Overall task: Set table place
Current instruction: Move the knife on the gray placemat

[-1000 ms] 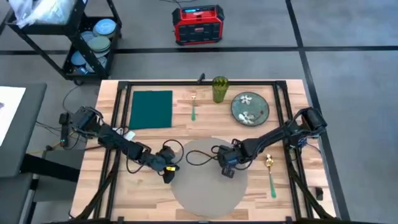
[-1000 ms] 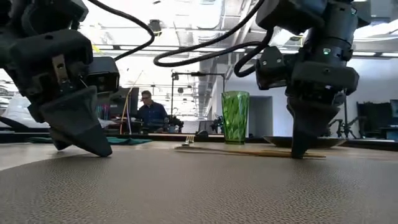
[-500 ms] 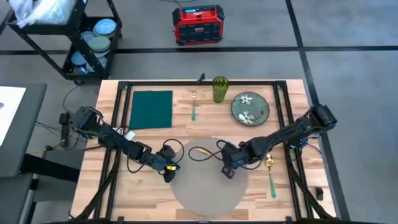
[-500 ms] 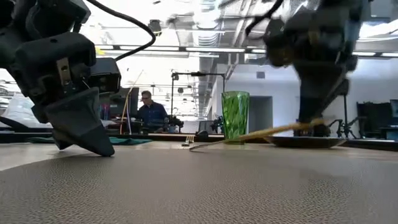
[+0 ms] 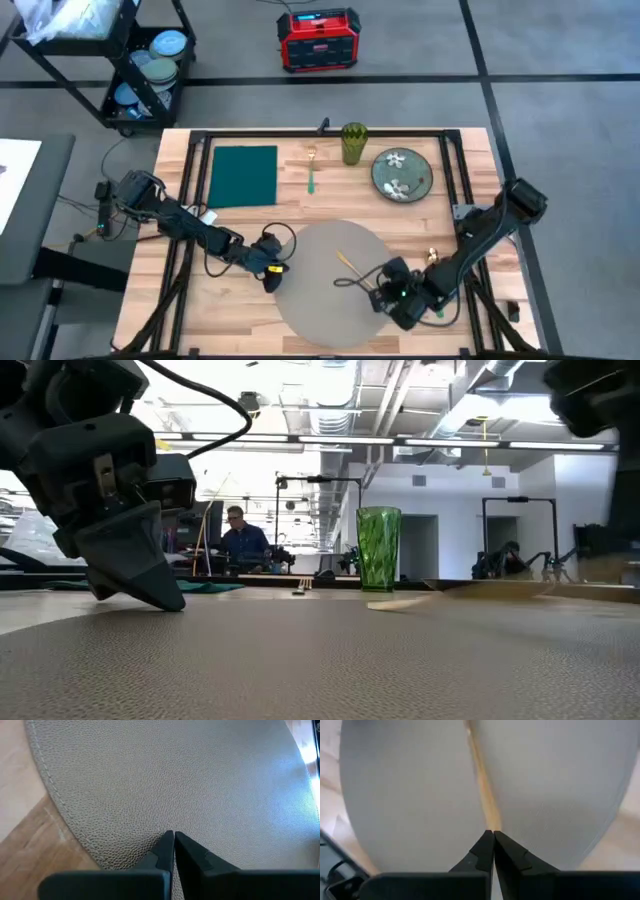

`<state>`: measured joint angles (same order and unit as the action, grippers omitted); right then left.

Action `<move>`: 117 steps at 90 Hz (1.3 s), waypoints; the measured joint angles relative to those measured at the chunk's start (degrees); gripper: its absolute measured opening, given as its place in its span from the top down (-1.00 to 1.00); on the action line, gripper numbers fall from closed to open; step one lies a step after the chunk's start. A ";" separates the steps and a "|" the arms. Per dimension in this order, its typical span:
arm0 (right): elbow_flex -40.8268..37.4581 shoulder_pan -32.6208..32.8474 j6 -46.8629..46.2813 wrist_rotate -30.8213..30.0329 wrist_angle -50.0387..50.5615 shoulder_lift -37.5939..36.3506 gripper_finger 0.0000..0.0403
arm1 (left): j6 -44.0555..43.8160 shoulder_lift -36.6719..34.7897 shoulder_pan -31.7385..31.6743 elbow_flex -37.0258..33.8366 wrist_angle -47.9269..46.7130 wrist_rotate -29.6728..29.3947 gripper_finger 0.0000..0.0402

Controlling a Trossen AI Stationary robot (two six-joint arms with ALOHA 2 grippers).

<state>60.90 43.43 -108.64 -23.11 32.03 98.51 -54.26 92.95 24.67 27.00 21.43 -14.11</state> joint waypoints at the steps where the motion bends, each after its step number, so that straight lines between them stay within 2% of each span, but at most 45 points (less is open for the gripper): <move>1: 0.28 0.02 0.00 0.03 0.03 0.35 1.00 | 0.00 0.00 -0.03 0.00 0.03 0.00 1.00; 15: 4.03 -1.30 3.06 -0.21 -3.36 4.88 1.00 | -0.55 0.04 -0.38 -0.02 0.44 -0.07 1.00; 26: 6.76 -3.97 10.20 -2.77 -2.59 5.83 1.00 | -1.09 0.07 -0.49 -0.04 0.59 -0.09 1.00; 37: 7.83 -8.95 20.86 -3.52 -0.27 3.72 1.00 | -1.09 0.07 -0.75 -0.07 0.63 -0.09 1.00; 52: 7.83 -16.65 39.03 7.68 2.94 2.70 0.85 | -0.77 0.09 -0.75 -0.07 0.66 -0.24 1.00; 65: 7.83 -21.04 46.60 14.80 4.34 3.03 0.58 | 0.19 0.09 -0.75 -0.07 0.70 -0.24 1.00; 79: 7.79 -22.49 48.11 18.13 5.06 3.09 0.31 | 0.26 0.09 -0.75 -0.07 0.62 -0.24 1.00; 90: 7.61 -20.57 47.97 20.07 9.34 3.09 0.19 | 0.29 0.09 -0.75 -0.07 0.54 -0.24 1.00; 117: 4.55 -12.08 36.46 20.37 8.76 3.09 0.25 | 1.04 0.09 -1.16 -0.07 0.37 -0.24 1.00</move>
<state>65.45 31.35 -72.18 -2.74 40.79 101.60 -53.22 93.03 23.51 26.94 21.80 -14.35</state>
